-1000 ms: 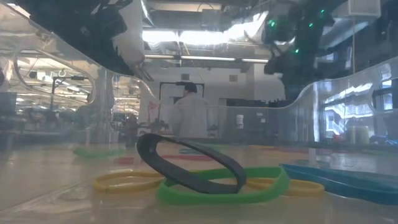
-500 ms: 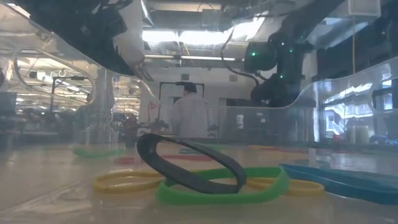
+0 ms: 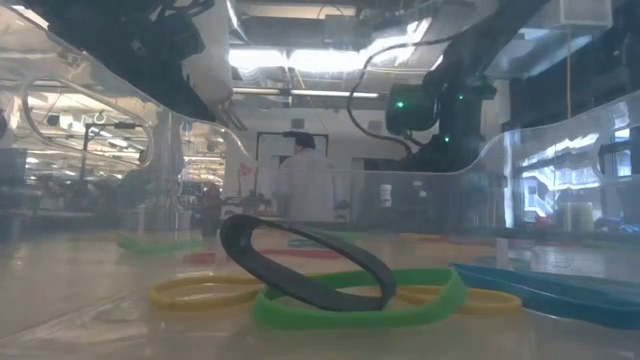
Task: Pick and place rubber bands into bin
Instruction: Put the red rubber band into the transparent bin
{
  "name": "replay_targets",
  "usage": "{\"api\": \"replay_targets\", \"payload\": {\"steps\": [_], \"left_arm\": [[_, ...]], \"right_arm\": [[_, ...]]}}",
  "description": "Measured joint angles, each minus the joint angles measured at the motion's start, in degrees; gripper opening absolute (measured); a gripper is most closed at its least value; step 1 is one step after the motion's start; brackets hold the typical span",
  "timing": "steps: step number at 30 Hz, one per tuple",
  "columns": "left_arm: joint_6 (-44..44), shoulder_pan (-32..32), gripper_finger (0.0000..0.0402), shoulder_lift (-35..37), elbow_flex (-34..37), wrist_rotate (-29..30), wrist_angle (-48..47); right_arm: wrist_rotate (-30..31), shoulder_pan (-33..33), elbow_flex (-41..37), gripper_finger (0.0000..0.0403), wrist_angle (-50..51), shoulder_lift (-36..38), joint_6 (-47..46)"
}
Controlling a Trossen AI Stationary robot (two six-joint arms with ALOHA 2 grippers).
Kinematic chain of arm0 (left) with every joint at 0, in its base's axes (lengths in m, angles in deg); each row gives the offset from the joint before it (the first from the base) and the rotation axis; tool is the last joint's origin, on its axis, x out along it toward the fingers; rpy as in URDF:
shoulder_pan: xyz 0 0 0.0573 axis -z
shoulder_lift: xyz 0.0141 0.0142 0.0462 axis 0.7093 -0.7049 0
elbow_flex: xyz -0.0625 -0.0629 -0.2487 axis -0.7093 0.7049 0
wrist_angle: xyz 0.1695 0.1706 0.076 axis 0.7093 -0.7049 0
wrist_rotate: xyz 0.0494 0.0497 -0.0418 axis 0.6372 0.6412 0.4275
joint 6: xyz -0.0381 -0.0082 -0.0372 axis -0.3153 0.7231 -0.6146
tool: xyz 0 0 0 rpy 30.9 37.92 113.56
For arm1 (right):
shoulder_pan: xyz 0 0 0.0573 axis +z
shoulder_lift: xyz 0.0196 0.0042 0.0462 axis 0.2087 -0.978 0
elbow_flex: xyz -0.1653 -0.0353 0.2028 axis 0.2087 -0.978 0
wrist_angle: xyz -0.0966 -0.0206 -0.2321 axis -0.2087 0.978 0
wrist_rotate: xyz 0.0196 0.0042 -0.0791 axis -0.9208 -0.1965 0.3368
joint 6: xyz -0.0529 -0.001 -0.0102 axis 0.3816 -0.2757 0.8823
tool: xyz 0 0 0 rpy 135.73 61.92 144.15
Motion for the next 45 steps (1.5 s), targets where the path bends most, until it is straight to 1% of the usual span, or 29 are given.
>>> {"api": "replay_targets", "payload": {"steps": [5,8,10,13,16,17,18,21,22,23,25,28,32,36,38,40,45], "left_arm": [[-0.56,0.0,0.0003,0.0,0.0,0.07,-0.02],[-0.51,0.0,0.0002,0.0,0.0,0.11,-0.02],[-0.5,0.0,0.0002,0.0,0.0,0.13,-0.02],[-0.48,0.02,0.0003,0.0,0.0,0.14,-0.04],[-0.51,0.08,0.0002,0.0,0.0,0.13,-0.04],[-0.49,0.09,0.0002,0.0,0.0,0.13,-0.04],[-0.47,0.07,0.0002,0.0,0.0,0.15,-0.04],[-0.45,0.08,0.0004,0.0,0.0,0.13,-0.08],[-0.37,0.08,0.0005,0.0,0.0,0.15,-0.08],[-0.34,0.07,0.0005,0.0,0.0,0.15,-0.09],[-0.34,0.09,0.0005,0.0,0.0,0.15,-0.15],[-0.32,0.07,0.0003,-0.01,0.0,0.15,-0.38],[-0.32,0.08,0.0003,0.0,0.0,0.15,-0.44],[-0.32,0.07,0.0002,0.0,0.0,0.15,-0.45],[-0.32,0.09,0.0002,0.0,0.0,0.15,-0.45],[-0.32,0.07,0.0002,-0.02,0.0,0.16,-0.45],[-0.32,0.07,0.0002,-0.01,0.0,0.17,-0.47]], "right_arm": [[0.61,2.27,0.11,0.0172,-1.73,-2.32,-1.4],[1.45,3.8,0.26,0.0157,-1.78,-3.76,-1.53],[1.87,4.61,0.37,0.0136,-1.55,-4.54,-2.47],[2.21,5.64,0.48,0.0087,-1.81,-5.12,-2.34],[2.05,6.17,0.48,0.0027,-2.17,-5.16,0.61],[1.87,6.28,0.48,0.0014,-2.19,-4.99,2.1],[1.92,6.53,0.35,0.0009,-2.23,-4.6,3.11],[2.94,7.94,-0.15,0.001,-1.83,-1.67,5.14],[2.17,8.68,-0.46,0.0007,-0.36,-0.29,5.28],[2.12,9.61,-0.64,0.0004,1.32,1.68,5.28],[2.45,11.24,-0.21,0.0003,1.27,6.39,5.09],[5.21,14.09,-0.32,0.0002,3.72,13.18,4.55],[5.24,19.18,-0.15,0.0002,4.56,22.67,1.24],[7.48,24.62,-0.13,0.0001,3.33,29.05,-2.86],[7.68,27.74,0.81,0.0001,2.23,30.37,-4.61],[9.05,31.05,2.38,0.0001,1.62,30.21,-6.13],[14.02,38.78,8.74,0.0,-1.95,25.72,-5.7]]}}
